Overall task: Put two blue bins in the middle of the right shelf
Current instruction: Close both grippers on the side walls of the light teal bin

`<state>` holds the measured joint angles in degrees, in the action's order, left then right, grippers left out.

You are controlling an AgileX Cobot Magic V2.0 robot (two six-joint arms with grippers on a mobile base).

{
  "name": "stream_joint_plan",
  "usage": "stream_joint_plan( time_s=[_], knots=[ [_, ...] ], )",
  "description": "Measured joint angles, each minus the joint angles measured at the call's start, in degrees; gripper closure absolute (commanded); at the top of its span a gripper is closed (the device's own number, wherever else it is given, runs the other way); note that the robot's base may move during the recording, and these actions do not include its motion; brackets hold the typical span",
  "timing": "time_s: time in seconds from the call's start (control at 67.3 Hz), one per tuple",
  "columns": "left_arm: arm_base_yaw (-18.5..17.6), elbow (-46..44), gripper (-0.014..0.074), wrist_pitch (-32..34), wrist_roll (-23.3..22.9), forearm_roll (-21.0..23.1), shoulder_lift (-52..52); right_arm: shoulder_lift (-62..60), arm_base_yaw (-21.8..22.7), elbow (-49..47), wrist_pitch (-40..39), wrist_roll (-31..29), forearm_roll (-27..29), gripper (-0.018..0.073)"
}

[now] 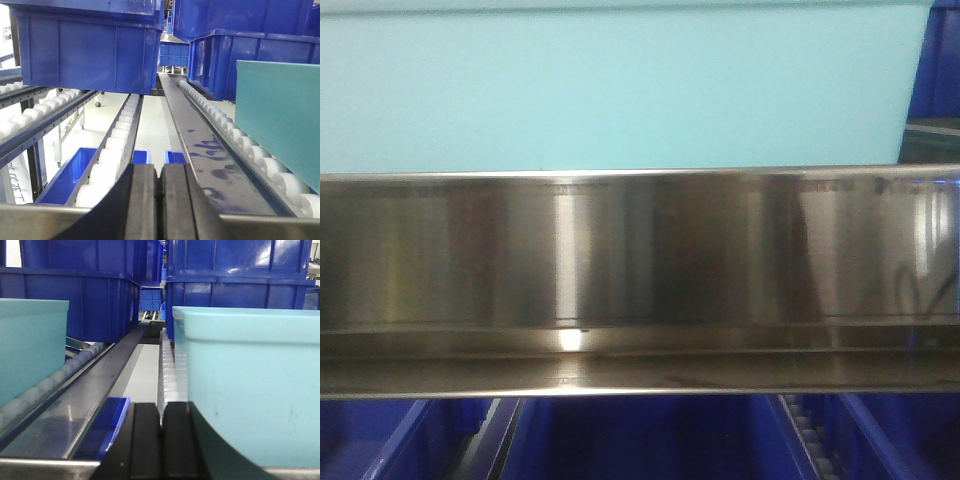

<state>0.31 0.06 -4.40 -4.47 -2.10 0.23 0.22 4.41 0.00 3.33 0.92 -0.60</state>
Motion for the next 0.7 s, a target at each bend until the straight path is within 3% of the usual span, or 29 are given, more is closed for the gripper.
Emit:
stream_joint_plan(
  time_s=[0.699],
  knots=[
    [0.00,0.00,0.0707,0.00,0.00,0.00,0.00,0.00,0.00,0.00,0.00,0.00,0.00,0.0722]
  ],
)
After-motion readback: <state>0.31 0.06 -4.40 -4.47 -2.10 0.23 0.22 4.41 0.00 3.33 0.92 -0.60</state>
